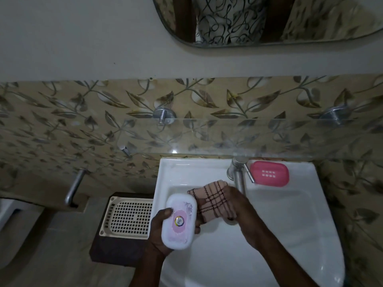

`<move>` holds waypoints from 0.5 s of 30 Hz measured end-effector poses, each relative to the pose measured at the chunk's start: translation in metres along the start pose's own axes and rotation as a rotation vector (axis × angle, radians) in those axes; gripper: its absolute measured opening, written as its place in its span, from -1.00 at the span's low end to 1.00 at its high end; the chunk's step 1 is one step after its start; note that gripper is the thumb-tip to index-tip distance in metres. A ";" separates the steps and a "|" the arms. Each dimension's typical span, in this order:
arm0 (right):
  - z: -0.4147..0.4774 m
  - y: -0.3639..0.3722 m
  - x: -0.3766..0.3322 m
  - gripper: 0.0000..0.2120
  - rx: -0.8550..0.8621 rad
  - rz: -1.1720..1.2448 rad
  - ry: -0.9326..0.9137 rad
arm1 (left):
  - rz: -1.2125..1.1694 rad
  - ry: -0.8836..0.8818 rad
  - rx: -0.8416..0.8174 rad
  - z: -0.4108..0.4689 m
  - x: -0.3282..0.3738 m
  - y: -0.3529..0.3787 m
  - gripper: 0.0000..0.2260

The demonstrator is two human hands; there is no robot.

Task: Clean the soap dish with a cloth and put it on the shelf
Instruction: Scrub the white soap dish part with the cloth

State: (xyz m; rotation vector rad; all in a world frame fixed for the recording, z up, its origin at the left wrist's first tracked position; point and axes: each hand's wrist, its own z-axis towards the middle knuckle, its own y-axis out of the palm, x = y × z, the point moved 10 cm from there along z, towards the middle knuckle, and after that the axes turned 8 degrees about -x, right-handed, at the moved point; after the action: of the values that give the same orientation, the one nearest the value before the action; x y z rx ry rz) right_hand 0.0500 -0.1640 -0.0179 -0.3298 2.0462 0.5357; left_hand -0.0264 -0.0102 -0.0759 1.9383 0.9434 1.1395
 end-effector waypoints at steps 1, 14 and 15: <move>0.004 0.002 0.010 -0.80 0.012 -0.033 0.022 | -0.004 -0.012 0.018 0.001 0.000 -0.005 -0.42; 0.095 -0.005 -0.003 -0.64 0.379 -0.266 -0.076 | -0.054 -0.140 0.236 0.003 -0.071 -0.045 -0.13; 0.104 -0.005 -0.005 -0.65 0.374 -0.257 -0.070 | -0.035 -0.145 0.246 0.000 -0.075 -0.044 -0.10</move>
State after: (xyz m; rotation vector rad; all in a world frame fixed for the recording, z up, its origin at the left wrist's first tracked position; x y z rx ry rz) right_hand 0.1321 -0.1161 -0.0602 -0.3361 1.9500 0.0040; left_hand -0.0630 -0.0519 -0.1429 2.1575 1.0744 0.8834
